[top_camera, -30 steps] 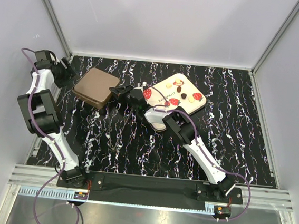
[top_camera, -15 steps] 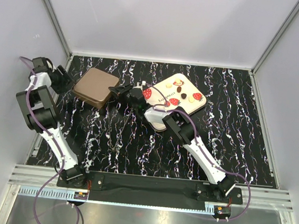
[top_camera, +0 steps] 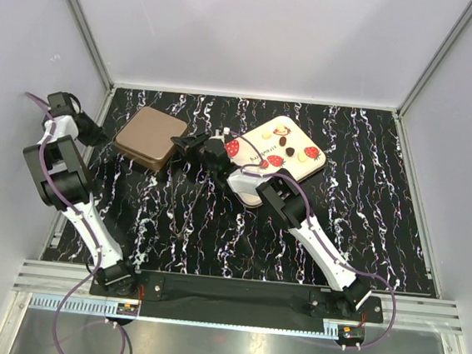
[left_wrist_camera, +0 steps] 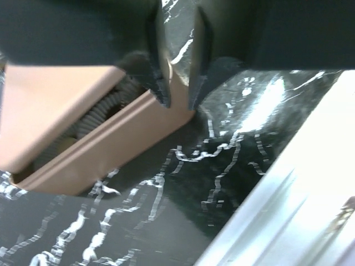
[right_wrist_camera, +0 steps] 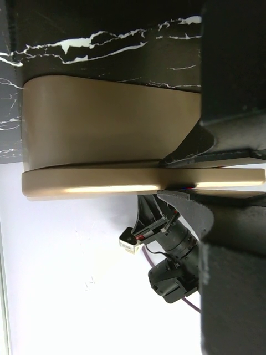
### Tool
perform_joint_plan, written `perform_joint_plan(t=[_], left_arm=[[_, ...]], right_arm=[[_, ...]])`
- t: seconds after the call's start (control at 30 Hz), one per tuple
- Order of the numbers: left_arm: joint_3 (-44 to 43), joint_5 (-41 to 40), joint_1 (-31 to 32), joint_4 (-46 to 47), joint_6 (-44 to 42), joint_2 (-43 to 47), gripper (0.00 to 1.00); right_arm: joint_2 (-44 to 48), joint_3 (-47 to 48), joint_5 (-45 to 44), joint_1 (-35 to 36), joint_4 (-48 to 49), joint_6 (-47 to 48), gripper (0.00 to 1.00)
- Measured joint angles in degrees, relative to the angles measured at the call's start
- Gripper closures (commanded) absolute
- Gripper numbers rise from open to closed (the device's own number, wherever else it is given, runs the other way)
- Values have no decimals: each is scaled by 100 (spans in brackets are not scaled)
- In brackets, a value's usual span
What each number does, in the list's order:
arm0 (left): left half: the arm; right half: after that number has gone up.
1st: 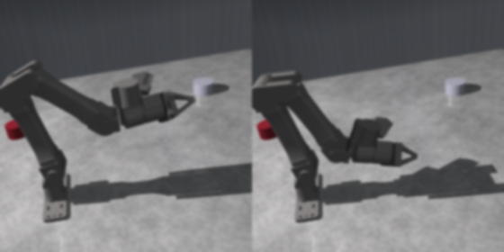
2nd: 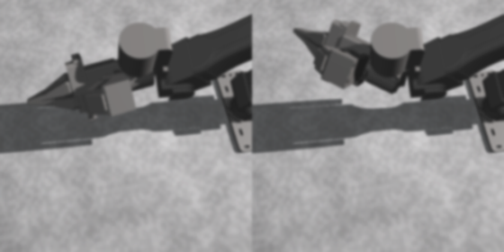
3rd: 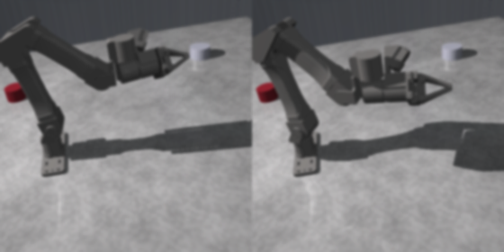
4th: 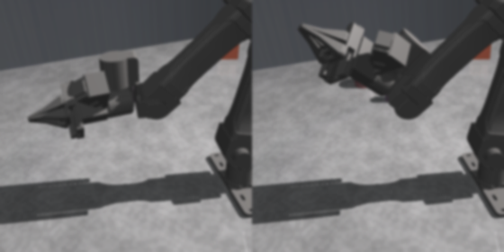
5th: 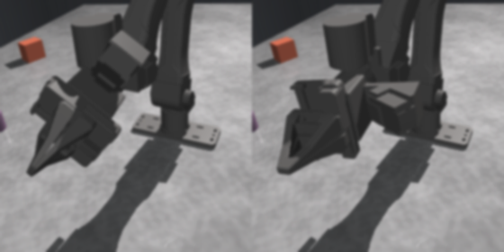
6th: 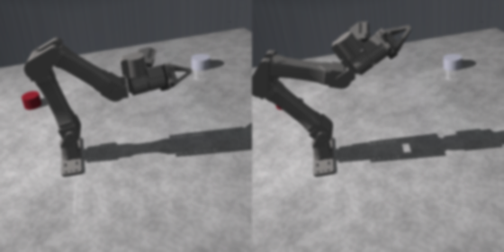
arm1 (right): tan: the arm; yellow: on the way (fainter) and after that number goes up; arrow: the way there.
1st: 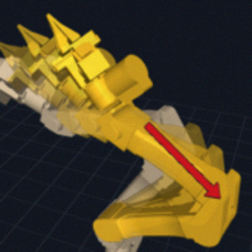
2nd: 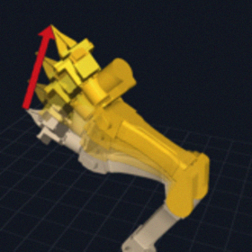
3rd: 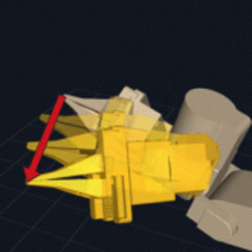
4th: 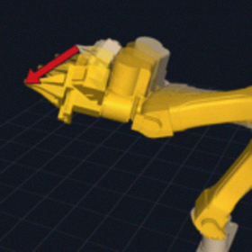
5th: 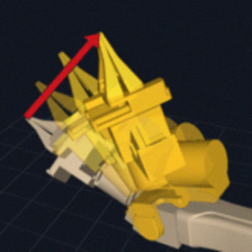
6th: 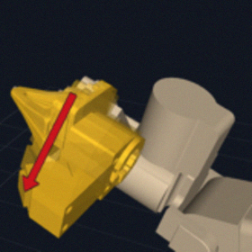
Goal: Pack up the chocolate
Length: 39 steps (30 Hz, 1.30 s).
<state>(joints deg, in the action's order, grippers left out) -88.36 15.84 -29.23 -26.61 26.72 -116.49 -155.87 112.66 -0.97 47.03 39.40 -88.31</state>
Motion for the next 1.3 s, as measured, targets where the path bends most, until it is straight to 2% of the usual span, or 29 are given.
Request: perform_joint_plan(t=[0.1, 0.53, 0.77, 0.93, 1.13, 1.3], left_arm=[[0, -133, 9, -9, 9, -26, 90], [-52, -7, 179, -72, 35, -538, 89], [348, -61, 262, -57, 61, -328, 86], [376, -621, 328, -74, 109, 22, 90], [-98, -1045, 330, 114, 219, 7, 91], [-654, -688, 334, 409, 380, -409, 92]], right_arm=[[0, -66, 4, -7, 42, 11, 100], [4, -234, 219, -155, 385, 221, 100], [4, -234, 365, -219, 411, 273, 100], [13, -317, 455, -273, 514, 321, 100], [52, -442, 625, -356, 658, 396, 100], [59, -382, 804, -402, 660, 546, 100]])
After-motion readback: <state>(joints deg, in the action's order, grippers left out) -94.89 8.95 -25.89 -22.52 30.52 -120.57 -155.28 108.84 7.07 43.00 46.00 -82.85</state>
